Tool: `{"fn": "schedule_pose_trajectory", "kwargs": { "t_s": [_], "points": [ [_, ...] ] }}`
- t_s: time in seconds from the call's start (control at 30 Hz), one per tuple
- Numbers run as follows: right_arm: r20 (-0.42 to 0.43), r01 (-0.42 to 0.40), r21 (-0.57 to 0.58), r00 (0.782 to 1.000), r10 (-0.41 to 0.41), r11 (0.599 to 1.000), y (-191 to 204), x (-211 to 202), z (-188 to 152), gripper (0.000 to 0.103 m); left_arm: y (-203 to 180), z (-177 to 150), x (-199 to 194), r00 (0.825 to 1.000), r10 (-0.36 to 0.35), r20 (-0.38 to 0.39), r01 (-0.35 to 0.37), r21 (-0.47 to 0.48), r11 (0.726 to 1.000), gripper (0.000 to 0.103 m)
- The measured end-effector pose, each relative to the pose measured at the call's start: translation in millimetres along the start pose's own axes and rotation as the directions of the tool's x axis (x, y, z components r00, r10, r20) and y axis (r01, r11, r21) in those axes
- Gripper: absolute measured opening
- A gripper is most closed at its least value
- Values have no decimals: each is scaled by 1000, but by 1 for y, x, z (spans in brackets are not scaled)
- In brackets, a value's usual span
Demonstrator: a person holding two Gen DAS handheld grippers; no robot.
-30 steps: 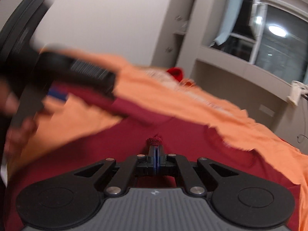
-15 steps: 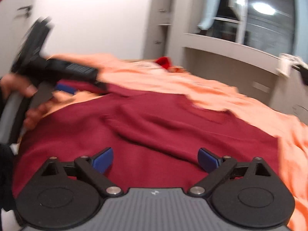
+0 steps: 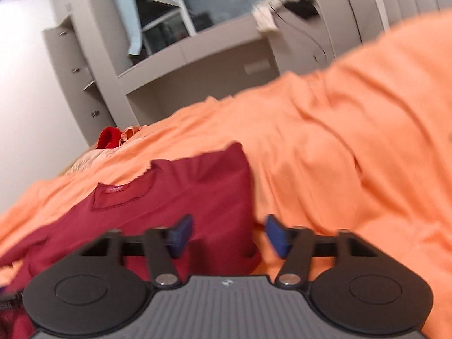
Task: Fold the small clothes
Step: 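Lift the held sleeve and lay it across the shirt body, then open the right gripper to release the sleeve and withdraw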
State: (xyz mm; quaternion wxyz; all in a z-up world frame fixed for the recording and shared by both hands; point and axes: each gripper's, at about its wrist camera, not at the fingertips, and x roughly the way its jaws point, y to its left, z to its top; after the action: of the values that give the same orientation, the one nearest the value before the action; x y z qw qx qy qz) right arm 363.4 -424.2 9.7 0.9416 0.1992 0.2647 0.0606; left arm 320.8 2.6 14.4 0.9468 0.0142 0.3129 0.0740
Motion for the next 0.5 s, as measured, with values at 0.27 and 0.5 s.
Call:
{"fn": "schedule_pose_trajectory", "kwargs": {
  "t_s": [0.27,0.5],
  "points": [
    [19,-47,35,999,46,998,-11,-13,8,7,0,-2,-2,1000,-2,7,2,5,1000,103],
    [-58,-25,90,998,30,996,-25,2,-4,17,1,-2,-2,1000,-12,13,12,11,1000,103]
  ]
}}
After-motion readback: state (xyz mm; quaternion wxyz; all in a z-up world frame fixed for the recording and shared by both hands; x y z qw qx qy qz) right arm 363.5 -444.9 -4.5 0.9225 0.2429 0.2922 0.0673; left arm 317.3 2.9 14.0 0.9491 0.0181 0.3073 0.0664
